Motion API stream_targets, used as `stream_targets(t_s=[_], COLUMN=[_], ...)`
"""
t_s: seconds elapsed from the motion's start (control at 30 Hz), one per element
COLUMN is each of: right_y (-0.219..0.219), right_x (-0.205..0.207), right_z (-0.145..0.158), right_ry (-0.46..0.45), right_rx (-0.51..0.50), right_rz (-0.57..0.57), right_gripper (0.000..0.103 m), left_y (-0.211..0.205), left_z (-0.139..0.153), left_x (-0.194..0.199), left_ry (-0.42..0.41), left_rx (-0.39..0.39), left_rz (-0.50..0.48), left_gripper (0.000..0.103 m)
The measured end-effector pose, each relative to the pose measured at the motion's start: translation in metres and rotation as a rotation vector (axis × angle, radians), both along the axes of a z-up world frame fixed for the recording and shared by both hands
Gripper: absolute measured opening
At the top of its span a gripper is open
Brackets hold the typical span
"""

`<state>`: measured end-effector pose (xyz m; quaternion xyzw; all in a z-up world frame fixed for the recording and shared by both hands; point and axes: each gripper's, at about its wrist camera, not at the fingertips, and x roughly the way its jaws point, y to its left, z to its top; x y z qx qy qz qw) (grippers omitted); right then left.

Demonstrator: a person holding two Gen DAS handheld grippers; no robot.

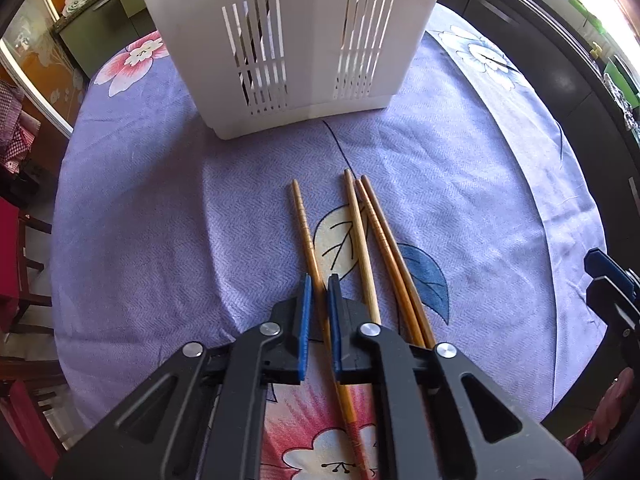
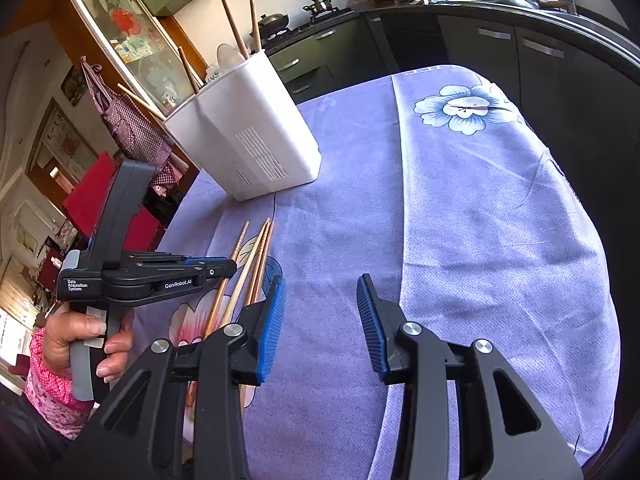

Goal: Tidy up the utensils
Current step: 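Move the left tool to the loose chopsticks and grasp one, then lower the right tool onto another chopstick and close on it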

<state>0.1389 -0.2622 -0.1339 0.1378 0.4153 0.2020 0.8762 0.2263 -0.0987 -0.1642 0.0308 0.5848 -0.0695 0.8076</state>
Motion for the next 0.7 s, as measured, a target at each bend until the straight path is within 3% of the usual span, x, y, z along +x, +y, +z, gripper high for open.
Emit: stream_targets(t_s=[0.27,0.7], right_y=[0.056,0.121], right_x=[0.020,0.049], right_z=[-0.014,-0.041], right_ry=[0.011,0.021], right_rx=[-0.125,-0.318], right_rz=[0.075,0.123], right_gripper=[0.037,0.037], left_y=[0.034,0.059], left_z=[0.008,0.025], left_x=[-0.015,-0.036], left_ry=[-0.041,-0.099], left_rx=[-0.049,-0.118], left_rz=[0.040,0.024], left_gripper=[0.006,0.006])
